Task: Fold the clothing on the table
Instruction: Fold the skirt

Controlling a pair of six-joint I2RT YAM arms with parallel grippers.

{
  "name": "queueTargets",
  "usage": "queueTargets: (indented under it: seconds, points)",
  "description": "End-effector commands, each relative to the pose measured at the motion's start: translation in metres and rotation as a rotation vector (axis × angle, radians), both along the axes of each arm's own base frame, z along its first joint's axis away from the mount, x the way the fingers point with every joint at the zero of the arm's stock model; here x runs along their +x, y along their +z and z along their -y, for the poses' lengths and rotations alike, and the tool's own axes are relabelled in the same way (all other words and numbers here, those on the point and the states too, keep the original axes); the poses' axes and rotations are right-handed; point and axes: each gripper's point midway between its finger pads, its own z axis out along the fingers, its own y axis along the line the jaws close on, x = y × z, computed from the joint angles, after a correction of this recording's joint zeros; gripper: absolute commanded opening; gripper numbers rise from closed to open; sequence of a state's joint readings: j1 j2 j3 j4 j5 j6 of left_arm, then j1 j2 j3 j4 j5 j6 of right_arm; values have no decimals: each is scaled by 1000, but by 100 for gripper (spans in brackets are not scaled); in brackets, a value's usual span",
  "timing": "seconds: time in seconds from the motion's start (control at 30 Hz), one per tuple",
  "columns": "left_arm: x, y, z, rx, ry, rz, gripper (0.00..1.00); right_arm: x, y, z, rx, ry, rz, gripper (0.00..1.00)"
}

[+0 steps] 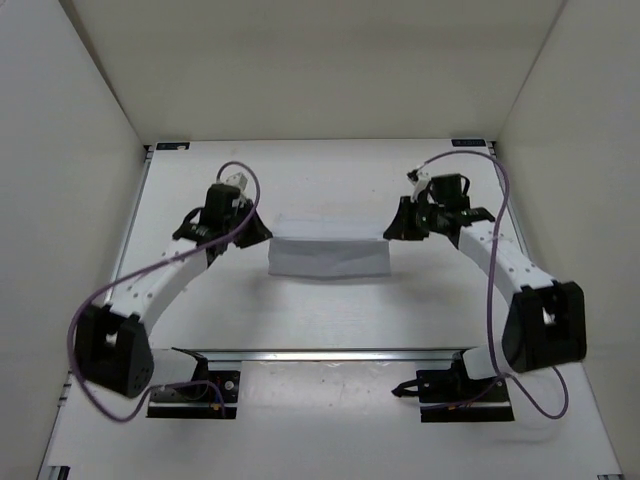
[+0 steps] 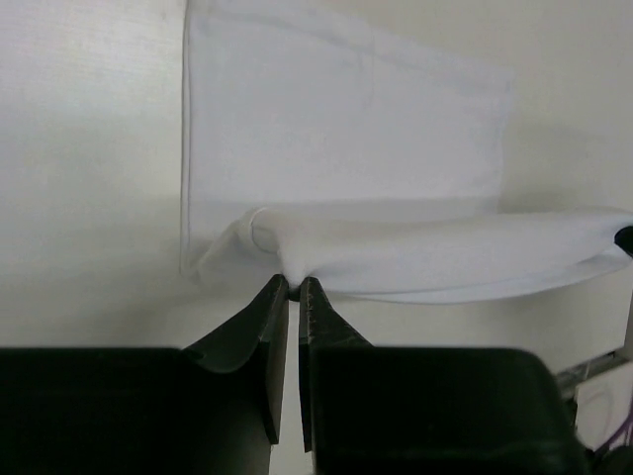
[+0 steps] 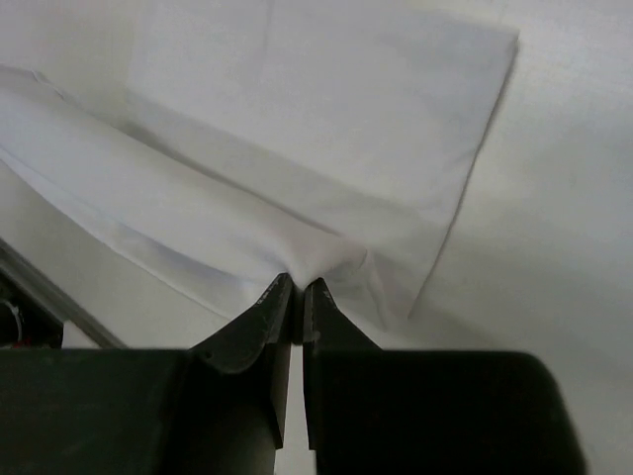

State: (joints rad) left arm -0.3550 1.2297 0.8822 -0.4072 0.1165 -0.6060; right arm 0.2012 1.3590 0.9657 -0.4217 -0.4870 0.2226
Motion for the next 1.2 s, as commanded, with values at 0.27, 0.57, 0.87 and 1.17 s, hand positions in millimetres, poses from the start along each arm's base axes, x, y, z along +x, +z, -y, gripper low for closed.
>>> queueTargets:
  seconds: [0.27,0.57,0.87,1.17]
  points:
    - [165,-41,34,63,6,-63,7,162,-9,-3,90,7,43,3]
    - [203,14,20,140,56,122,99,206,28,26,32,-59,150,92]
    - [129,-42,38,157,-33,73,79,132,-41,17,-69,-18,23,84]
    - [105,-92,47,233,-66,-24,25,107,-79,2,-68,6,-85,58]
